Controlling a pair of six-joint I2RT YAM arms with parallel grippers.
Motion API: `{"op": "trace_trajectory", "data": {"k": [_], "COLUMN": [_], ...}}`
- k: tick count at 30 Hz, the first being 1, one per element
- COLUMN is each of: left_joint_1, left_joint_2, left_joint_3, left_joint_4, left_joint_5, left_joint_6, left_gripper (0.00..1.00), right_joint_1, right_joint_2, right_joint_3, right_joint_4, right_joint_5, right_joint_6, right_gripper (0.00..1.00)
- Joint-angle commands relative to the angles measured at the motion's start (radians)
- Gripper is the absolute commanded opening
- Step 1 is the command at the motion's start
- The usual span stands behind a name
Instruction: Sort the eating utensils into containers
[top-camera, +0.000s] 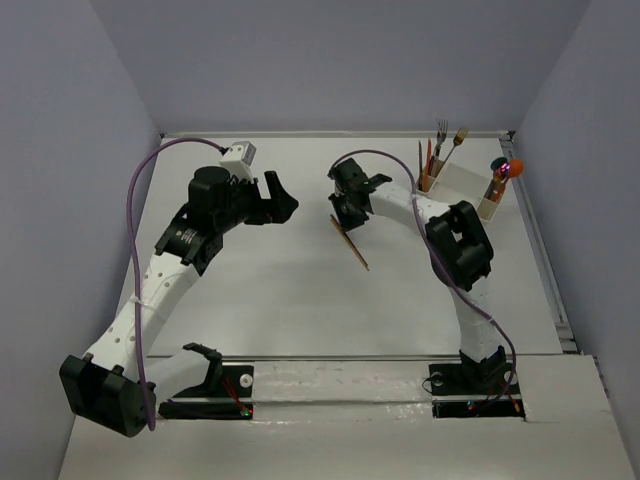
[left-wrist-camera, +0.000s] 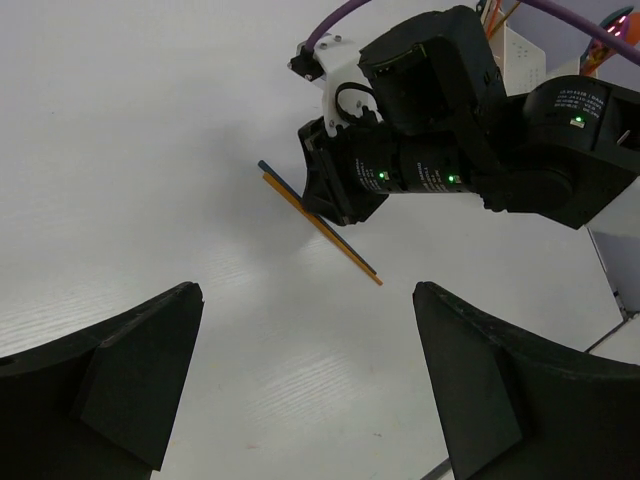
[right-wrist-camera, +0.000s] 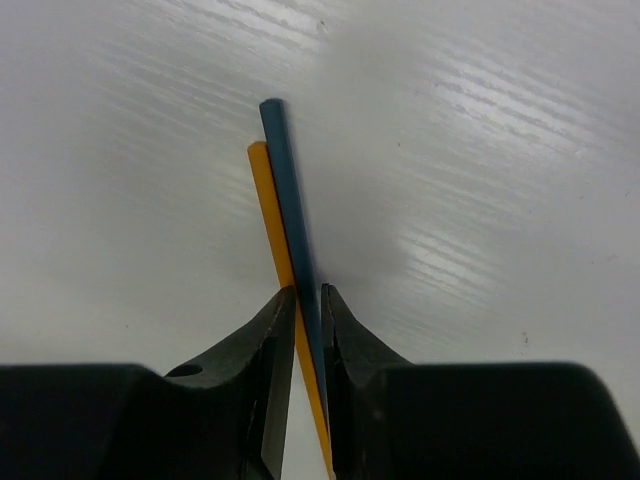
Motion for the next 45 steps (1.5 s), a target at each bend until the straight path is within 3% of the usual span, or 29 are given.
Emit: {"op": "trace_trajectory", "data": {"k": [1,14,16,19,22,26,30,33,39,45], "left_joint_1": [-0.003,-0.003,-0.003,-0.003,-0.003,-0.003,-0.003,-0.003,-0.003,-0.003], "left_joint_2": [-0.028,-0.022,-0.02,-0.016,-0.016,-0.017,-0.017,-0.016,-0.008,-0.019], "left_joint_3": [-0.002,0.0,0.0,0.0,0.004,0.006,0.009,0.021,0.038,0.049], "left_joint_4": [0.027,0.033,0.034,0.037,0.037,0.033,0.031,0.028,0.043,0.048], "left_joint_5": [0.014,0.017,0.015,0.018,0.017,0.009,0.011,0.008,0.029,0.072], "left_joint_6": [0.005,0.006,0.008,0.005,0.006,0.009,0.008,0.012,0.003,-0.012], "left_gripper": [0.99,0.99,0.99,0.99,0.99,0.99,0.99,0.99,0.99,0.99], "right_joint_1": [-0.007,-0.007,-0.007,-0.007,-0.007,-0.007,-0.007,-0.007,-0.041,-0.148], "right_joint_2": [-0.017,0.009,0.016,0.061,0.09,0.133,0.145,0.133,0.009,-0.357], "right_joint_3": [-0.019,-0.004,0.011,0.066,0.091,0.134,0.146,0.16,0.229,0.024], "right_joint_4": [0.008,-0.007,-0.016,-0.053,-0.068,-0.096,-0.111,-0.099,-0.004,0.266], "right_joint_5": [0.028,0.106,0.105,0.087,0.091,0.108,0.128,0.171,0.251,0.298], "right_joint_6": [0.008,-0.001,-0.018,-0.029,-0.035,-0.04,-0.046,-0.063,-0.075,0.009], "right_gripper": [0.23,0.16,0.19,0.34,0.34,0.27,0.07,0.07,0.07,0.07]}}
